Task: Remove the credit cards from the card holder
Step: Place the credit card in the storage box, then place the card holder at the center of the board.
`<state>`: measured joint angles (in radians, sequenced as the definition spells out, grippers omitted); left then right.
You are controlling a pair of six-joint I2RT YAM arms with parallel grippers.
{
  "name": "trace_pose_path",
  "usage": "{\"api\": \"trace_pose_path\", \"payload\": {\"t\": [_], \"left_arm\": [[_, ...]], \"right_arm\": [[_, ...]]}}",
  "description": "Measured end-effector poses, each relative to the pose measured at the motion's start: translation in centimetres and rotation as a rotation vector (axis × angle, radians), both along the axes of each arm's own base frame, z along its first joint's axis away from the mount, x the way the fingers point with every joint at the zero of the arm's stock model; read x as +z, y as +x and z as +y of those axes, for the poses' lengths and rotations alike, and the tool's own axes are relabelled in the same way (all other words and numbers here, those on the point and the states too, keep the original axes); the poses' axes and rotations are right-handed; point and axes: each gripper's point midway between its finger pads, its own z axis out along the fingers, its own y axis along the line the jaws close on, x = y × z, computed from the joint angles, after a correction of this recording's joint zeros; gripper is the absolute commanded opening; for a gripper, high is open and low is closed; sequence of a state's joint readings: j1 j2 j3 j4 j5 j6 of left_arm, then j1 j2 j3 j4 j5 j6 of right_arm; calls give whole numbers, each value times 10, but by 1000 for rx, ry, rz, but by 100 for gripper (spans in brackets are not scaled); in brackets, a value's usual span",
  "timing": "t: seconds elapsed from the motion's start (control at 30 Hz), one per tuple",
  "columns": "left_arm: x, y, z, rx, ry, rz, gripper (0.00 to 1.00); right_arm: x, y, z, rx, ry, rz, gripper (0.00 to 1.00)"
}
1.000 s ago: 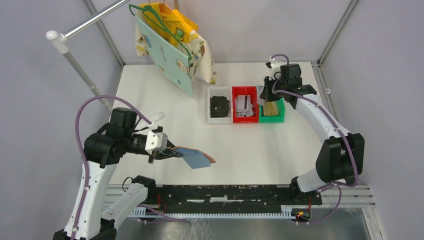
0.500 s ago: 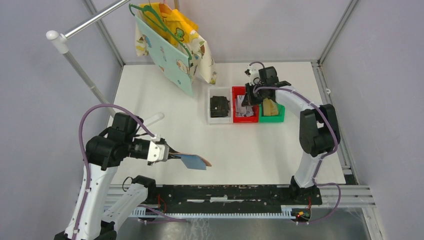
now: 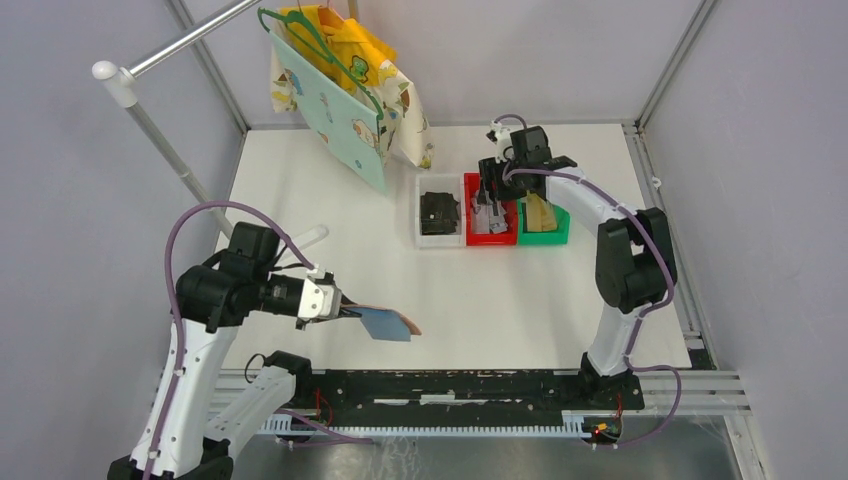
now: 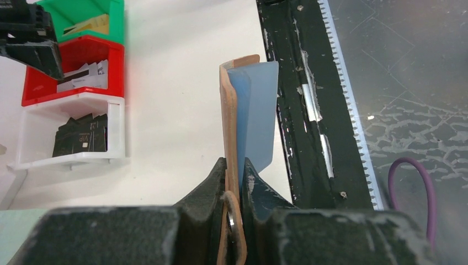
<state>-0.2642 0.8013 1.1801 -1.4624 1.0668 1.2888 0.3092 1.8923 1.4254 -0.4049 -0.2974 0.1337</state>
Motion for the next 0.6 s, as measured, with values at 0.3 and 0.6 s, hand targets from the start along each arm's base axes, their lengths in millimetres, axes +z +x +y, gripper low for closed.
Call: {"api": "trace_pose_path", "payload": {"t": [0.3, 0.6], "left_arm": [[-1, 2, 0, -11, 4, -10, 2], [-4, 9, -2, -30, 11, -35, 2]], "right_arm": [[136, -26, 23, 38, 90, -350, 76], [161, -204, 108, 541, 567, -461, 91]]}}
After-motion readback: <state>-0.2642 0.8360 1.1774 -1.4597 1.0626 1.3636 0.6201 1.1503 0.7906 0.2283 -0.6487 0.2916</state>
